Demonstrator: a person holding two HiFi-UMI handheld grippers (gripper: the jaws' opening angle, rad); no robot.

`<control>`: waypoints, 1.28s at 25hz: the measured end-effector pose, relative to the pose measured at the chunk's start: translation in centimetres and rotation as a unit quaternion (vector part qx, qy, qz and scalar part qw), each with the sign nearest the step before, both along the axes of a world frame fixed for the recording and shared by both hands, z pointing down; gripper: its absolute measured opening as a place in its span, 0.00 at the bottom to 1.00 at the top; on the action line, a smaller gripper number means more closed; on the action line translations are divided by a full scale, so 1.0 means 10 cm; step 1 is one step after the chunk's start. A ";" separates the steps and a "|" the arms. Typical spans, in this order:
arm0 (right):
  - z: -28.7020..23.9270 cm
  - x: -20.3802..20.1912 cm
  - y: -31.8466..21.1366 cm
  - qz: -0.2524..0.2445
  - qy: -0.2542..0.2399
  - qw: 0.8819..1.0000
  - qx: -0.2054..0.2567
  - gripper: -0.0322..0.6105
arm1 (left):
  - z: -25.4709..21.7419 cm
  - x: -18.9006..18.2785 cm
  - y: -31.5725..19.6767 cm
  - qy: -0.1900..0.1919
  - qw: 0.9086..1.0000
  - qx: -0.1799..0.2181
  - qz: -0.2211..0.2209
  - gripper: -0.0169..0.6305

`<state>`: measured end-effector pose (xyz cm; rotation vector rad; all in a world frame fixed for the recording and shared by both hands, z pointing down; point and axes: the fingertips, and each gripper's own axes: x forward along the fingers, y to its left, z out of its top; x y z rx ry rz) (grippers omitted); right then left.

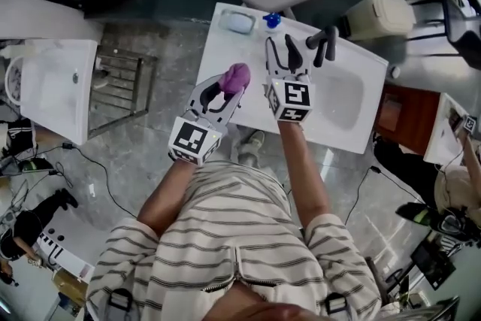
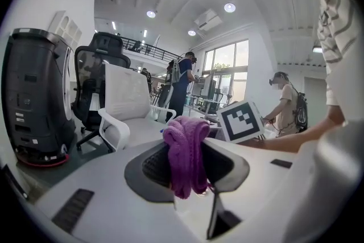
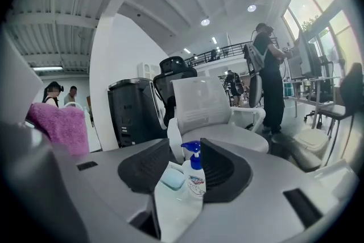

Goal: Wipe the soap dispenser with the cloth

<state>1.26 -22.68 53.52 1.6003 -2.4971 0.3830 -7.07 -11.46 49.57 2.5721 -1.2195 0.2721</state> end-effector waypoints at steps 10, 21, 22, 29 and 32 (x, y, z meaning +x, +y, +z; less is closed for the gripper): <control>-0.60 0.16 0.67 -0.023 -0.027 0.998 0.043 0.12 | -0.37 0.11 0.30 -0.011 0.998 0.046 -0.050 0.22; -1.07 0.31 1.28 -0.029 -0.033 0.997 0.070 0.05 | -0.70 0.37 0.58 -0.022 0.994 0.092 -0.057 0.23; -1.10 0.33 1.31 -0.030 -0.034 0.996 0.073 0.05 | -0.71 0.38 0.59 -0.022 0.993 0.095 -0.059 0.22; -1.27 0.46 1.56 -0.033 -0.031 0.995 0.088 0.05 | -0.85 0.48 0.67 -0.029 0.991 0.113 -0.069 0.22; -1.32 0.52 1.61 -0.028 -0.036 0.995 0.091 0.05 | -0.88 0.50 0.69 -0.028 0.990 0.117 -0.069 0.22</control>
